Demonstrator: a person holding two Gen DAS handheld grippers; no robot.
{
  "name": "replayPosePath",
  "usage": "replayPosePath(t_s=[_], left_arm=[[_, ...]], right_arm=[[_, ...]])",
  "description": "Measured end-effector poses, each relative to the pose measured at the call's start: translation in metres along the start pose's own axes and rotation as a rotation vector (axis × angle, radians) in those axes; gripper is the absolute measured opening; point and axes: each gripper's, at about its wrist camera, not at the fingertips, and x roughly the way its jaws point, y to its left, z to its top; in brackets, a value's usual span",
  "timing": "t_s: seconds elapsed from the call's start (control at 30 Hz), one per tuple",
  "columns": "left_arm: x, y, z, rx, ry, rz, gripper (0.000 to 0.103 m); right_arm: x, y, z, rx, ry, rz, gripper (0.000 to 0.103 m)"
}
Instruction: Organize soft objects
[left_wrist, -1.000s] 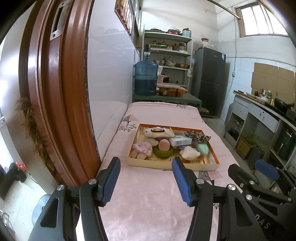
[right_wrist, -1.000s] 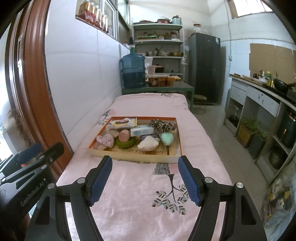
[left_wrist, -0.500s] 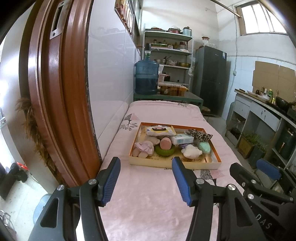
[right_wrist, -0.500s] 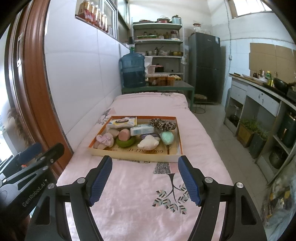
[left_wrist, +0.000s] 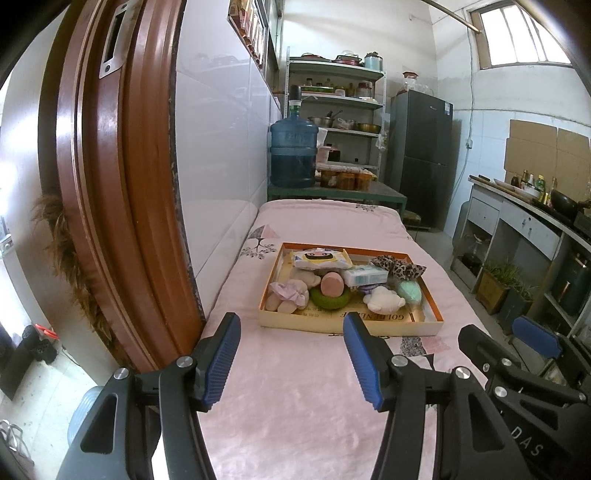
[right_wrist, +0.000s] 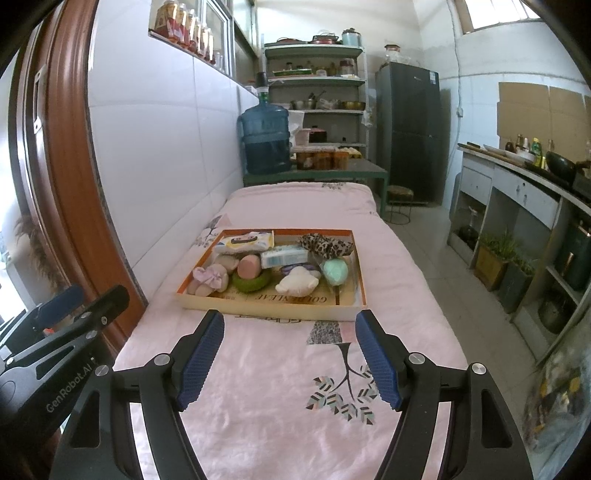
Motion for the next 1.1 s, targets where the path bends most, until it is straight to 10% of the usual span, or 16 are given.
replayPosePath(t_s=[1.1], left_arm=[[-0.0075,-0.0006,-0.0056,0.013,-0.023,0.038,0.058]], right_arm=[[0.0044,0.0014,-0.0068,0.008,0.009,0.004,0.075]])
